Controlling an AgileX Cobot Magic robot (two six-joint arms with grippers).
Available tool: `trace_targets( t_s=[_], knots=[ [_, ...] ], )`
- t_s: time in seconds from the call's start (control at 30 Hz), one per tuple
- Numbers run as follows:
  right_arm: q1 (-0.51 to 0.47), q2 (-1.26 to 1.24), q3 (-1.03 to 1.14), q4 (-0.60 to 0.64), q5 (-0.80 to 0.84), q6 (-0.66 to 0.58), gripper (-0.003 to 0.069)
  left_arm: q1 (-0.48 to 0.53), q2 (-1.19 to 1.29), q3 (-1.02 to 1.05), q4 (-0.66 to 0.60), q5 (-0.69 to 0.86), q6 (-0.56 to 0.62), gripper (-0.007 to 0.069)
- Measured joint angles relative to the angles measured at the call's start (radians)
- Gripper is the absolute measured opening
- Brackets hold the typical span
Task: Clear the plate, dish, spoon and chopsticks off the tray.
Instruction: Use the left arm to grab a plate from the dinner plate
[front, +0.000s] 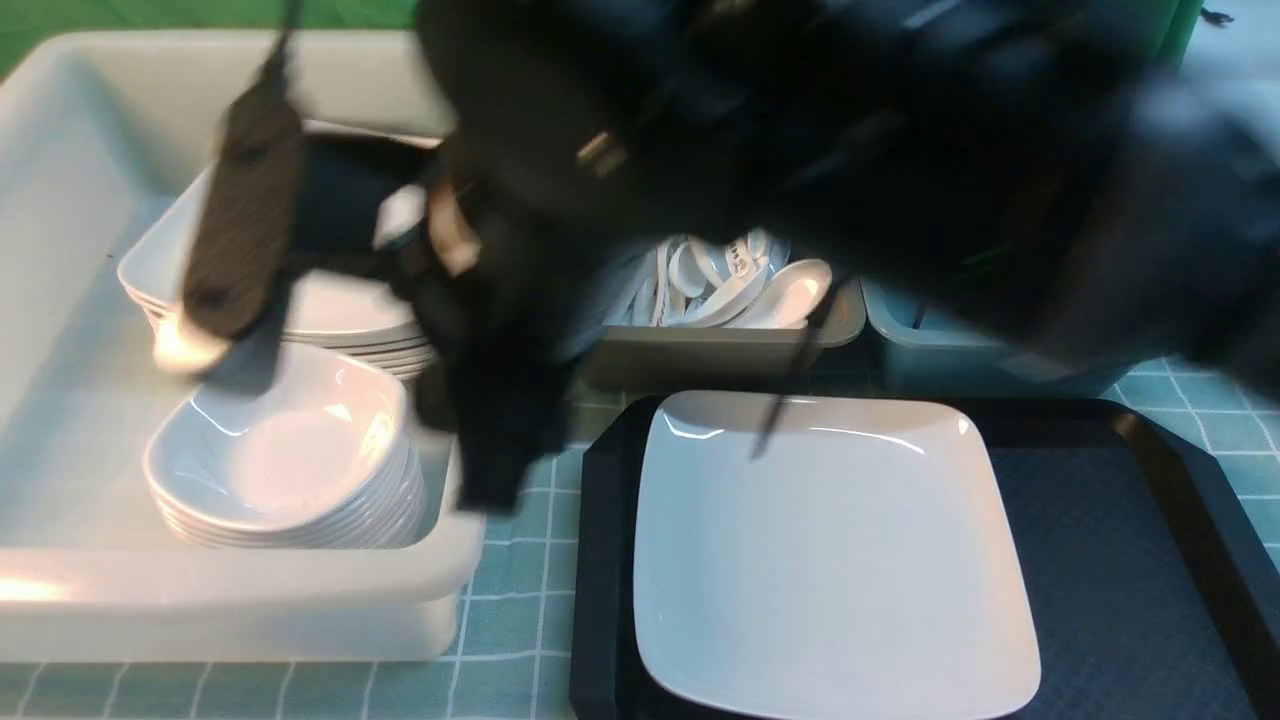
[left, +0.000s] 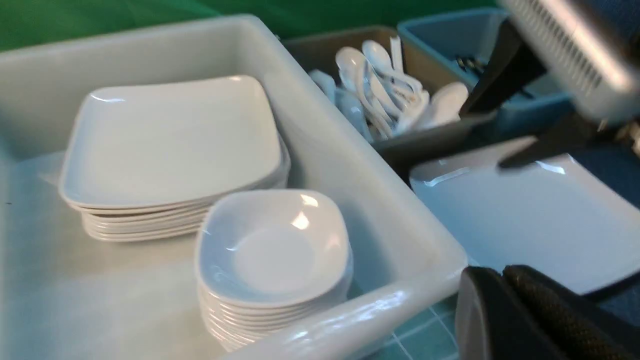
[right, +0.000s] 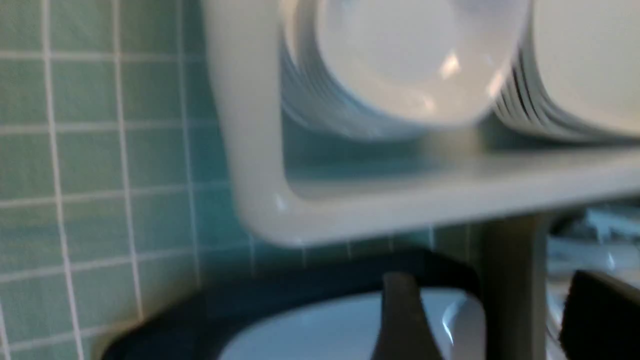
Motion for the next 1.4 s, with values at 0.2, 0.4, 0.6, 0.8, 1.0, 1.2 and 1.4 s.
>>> trace_targets(
  t_s=[0.2, 0.4, 0.6, 0.8, 1.0, 1.2, 1.4],
  knots=[
    [-0.057, -0.184, 0.122, -0.056, 0.000, 0.214, 0.0097, 0.000, 0.304, 0.000, -0.304, -0.060, 0.347, 0.0017],
    [-0.174, -0.492, 0.464, -0.074, 0.000, 0.392, 0.0053, -0.106, 0.647, 0.000, -0.475, -0.186, 0.639, 0.0017],
    [-0.203, -0.804, 0.797, -0.084, -0.002, 0.518, 0.0055, -0.328, 0.974, -0.068, -0.326, -0.277, 0.686, 0.0017],
    [-0.203, -1.016, 0.974, -0.083, -0.003, 0.614, 0.0066, -0.417, 1.222, -0.192, -0.189, -0.304, 0.718, 0.0067],
    [-0.203, -1.164, 1.043, -0.083, -0.017, 0.649, 0.0069, -0.417, 1.354, -0.224, -0.030, -0.316, 0.790, 0.0260],
    [-0.203, -1.254, 1.083, -0.083, -0.034, 0.650, 0.0069, -0.417, 1.404, -0.229, 0.039, -0.349, 0.961, 0.0468],
    [-0.203, -1.257, 1.094, -0.083, -0.035, 0.650, 0.0070, -0.417, 1.451, -0.230, 0.057, -0.421, 1.070, 0.0491]
  ],
)
